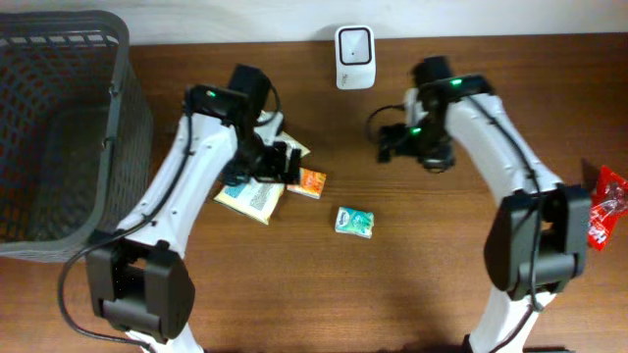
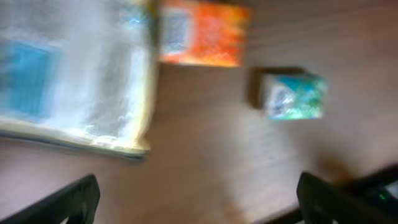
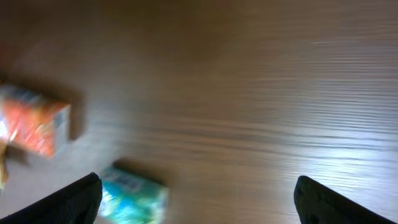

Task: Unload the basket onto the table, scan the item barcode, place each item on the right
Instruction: 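Grasp the teal tissue pack on the table with the left gripper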

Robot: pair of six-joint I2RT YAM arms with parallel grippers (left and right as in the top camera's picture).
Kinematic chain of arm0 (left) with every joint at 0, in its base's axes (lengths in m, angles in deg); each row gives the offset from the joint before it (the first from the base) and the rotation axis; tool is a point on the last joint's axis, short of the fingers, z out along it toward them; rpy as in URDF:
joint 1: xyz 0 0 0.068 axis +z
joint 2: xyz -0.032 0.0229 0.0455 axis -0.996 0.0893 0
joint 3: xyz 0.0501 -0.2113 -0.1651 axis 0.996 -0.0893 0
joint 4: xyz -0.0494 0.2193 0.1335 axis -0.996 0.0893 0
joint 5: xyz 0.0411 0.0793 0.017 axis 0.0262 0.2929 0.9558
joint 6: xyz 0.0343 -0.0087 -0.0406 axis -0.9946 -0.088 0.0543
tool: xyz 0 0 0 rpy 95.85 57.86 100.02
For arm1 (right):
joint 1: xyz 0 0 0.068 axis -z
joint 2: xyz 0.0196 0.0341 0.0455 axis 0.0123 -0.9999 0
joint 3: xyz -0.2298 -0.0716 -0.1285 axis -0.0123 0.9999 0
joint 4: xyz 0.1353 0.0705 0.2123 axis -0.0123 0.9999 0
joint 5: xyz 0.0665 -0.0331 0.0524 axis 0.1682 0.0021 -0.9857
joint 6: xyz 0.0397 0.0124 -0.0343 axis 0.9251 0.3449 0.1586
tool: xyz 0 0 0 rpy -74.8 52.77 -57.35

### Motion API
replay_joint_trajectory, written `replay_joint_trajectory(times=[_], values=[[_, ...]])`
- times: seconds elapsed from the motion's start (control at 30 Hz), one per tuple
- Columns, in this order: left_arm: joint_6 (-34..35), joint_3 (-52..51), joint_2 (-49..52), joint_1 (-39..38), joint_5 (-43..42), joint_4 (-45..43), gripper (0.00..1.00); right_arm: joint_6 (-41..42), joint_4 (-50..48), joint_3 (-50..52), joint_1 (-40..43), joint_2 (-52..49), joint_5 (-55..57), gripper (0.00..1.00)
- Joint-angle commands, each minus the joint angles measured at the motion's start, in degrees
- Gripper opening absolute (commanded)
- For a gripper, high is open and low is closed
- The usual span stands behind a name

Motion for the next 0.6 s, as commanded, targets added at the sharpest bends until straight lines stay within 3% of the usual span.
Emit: replay_joint_trajectory(times=[0.0, 0.1, 0.13, 0.33, 0.43, 0.57], values=[[-3.43, -9.68, -0.76, -3.19, -13.68, -9.27, 1.0, 0.94, 0.09, -0.24, 7.34, -0.07, 0.7, 0.98], [-2.86, -16.57, -0.76, -5.55, -19.56, -18.53, 0.96, 1.36, 0.61, -0.2, 11.91, -0.07, -0.09, 0.98], [0.79, -19.39, -0.76, -6.73, -19.8, -22.71, 0.89, 1.36, 1.03, -0.09, 13.6, -0.07, -1.11, 0.98], [9.4, -25.49, -0.76, -9.4, -19.58, -32.13, 0.84, 1.31, 0.87, -0.09, 15.02, -0.07, -0.76, 0.98], [14.23, -27.8, -0.76, -11.23, -17.11, -35.56, 0.69, 1.31, 0.85, -0.09, 14.99, -0.07, -0.76, 0.98], [21.73, -30.23, -0.76, -14.71, -12.02, -39.47, 0.69, 1.31, 0.74, -0.09, 14.99, -0.07, -0.76, 0.98]])
